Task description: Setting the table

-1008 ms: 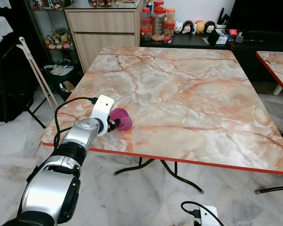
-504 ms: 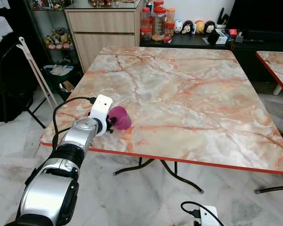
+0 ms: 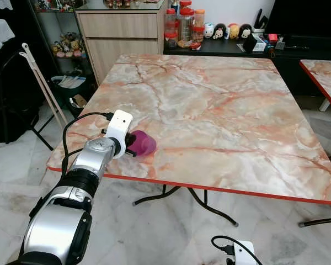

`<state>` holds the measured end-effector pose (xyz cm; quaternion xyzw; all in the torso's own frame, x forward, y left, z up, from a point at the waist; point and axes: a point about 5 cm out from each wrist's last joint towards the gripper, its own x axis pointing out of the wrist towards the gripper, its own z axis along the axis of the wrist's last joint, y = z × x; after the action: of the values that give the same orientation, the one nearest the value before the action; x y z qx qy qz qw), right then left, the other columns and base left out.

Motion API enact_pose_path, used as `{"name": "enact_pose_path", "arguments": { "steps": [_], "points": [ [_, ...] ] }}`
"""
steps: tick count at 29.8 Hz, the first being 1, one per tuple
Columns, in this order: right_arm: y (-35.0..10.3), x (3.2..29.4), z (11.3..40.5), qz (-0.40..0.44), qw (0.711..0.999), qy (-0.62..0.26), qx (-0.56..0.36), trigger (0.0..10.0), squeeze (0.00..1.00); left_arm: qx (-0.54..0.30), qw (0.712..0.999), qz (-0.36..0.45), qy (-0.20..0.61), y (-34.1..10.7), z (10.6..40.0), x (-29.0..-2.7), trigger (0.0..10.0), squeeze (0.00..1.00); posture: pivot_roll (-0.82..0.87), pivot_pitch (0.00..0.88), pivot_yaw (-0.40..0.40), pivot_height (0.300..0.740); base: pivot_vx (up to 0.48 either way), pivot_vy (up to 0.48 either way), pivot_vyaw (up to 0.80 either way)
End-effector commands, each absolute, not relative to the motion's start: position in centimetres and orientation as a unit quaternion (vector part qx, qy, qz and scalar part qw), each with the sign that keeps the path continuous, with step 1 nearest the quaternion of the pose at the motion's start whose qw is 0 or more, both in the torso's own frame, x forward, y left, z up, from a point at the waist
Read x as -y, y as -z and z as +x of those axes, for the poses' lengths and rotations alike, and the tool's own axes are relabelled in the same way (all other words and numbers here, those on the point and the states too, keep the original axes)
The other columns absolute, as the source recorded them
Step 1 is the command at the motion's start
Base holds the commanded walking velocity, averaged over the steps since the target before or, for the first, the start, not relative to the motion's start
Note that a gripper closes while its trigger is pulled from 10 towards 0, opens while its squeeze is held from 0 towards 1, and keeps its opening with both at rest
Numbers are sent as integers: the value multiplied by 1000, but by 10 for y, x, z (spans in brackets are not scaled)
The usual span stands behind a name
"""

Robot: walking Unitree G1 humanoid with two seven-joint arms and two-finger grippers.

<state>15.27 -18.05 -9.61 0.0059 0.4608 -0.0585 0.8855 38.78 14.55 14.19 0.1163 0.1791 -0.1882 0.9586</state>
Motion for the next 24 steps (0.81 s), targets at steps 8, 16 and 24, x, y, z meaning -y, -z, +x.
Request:
{"name": "enact_pose_path", "arguments": {
  "steps": [8,16,24],
  "points": [
    [96,180,154,6,886,58,-461,10000,0,-197,955,110,194,-130,381,-145,0,0,26,0,14,740,0,0,0],
    [96,180,154,6,885,58,-461,10000,0,-188,959,98,188,-126,378,-145,0,0,25,0,14,740,0,0,0],
    [96,181,153,5,885,58,-462,10000,0,-111,983,12,144,-131,376,-152,0,0,18,0,19,740,0,0,0]
  ]
}}
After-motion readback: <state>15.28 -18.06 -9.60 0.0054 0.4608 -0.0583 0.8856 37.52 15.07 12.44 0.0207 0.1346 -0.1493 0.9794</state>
